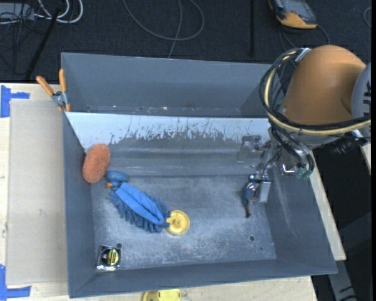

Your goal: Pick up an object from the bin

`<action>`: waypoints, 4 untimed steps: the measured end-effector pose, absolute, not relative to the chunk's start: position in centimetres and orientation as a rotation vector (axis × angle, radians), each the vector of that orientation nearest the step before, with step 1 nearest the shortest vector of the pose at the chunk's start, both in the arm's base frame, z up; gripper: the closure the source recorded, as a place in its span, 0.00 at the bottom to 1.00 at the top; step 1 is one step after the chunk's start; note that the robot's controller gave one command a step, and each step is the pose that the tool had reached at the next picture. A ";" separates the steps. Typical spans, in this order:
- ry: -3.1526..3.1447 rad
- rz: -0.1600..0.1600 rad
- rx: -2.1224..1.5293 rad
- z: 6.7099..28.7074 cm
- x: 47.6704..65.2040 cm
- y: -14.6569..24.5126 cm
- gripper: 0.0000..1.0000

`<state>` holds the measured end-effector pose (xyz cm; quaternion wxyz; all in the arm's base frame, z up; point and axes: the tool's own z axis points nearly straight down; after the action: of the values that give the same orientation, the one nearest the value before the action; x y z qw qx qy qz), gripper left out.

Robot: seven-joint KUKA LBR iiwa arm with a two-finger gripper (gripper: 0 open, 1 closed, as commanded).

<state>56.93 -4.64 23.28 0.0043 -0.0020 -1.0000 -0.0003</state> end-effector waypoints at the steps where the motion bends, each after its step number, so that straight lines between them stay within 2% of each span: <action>1: -3.141 0.000 -0.005 23.8 57.1 -4.6 0.00; 2: -3.144 0.001 0.004 21.7 57.8 -0.5 0.00; 3: -3.146 -0.005 0.103 16.2 58.9 -0.2 0.00; 4: -3.136 0.005 0.109 14.1 59.2 2.6 0.00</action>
Offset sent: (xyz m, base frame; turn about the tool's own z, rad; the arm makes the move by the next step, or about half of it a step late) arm 0.0145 0.0942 -0.0420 -0.0201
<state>59.16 2.62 14.11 0.0018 0.0349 -0.9994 0.0016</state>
